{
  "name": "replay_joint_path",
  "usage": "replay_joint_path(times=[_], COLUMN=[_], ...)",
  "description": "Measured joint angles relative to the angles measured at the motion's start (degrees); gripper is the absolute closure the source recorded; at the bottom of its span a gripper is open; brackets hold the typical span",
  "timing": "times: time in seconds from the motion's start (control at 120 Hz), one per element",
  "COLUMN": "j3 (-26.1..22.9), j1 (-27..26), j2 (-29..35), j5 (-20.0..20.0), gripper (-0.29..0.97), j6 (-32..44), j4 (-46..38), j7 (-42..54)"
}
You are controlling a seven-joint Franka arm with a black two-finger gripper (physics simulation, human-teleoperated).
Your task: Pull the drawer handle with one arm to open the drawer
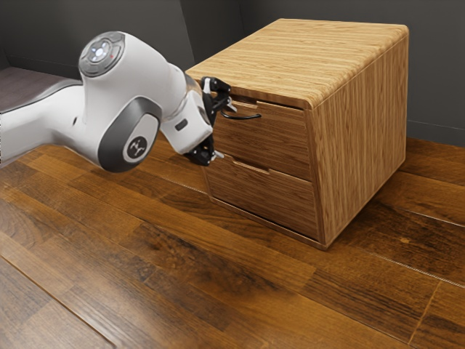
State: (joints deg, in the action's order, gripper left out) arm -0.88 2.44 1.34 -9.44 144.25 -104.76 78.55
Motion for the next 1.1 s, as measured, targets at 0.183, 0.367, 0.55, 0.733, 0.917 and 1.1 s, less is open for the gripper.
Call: replay_joint_path(times=[0.183,0.367,0.55,0.733,0.917,1.1], j3=[-0.17,0.02,0.07,0.06,0.09,0.08], j1=[0.09,-0.08,-0.19,-0.11,-0.23,-0.35], j2=[-0.62,-0.01,0.39,1.39,5.5,9.16], j5=[0.23,0.3,0.5,0.66,0.95,1.18], gripper=[-0.02,0.0,-0.01,0.02,0.03,0.01], j6=[0.18,0.13,-0.02,-0.11,-0.22,-0.24], j4=[-0.02,-0.48,-1.3,-2.42,-5.96,-10.37], j7=[-0.12,-0.22,-0.33,-0.52,-0.68,-1.07])
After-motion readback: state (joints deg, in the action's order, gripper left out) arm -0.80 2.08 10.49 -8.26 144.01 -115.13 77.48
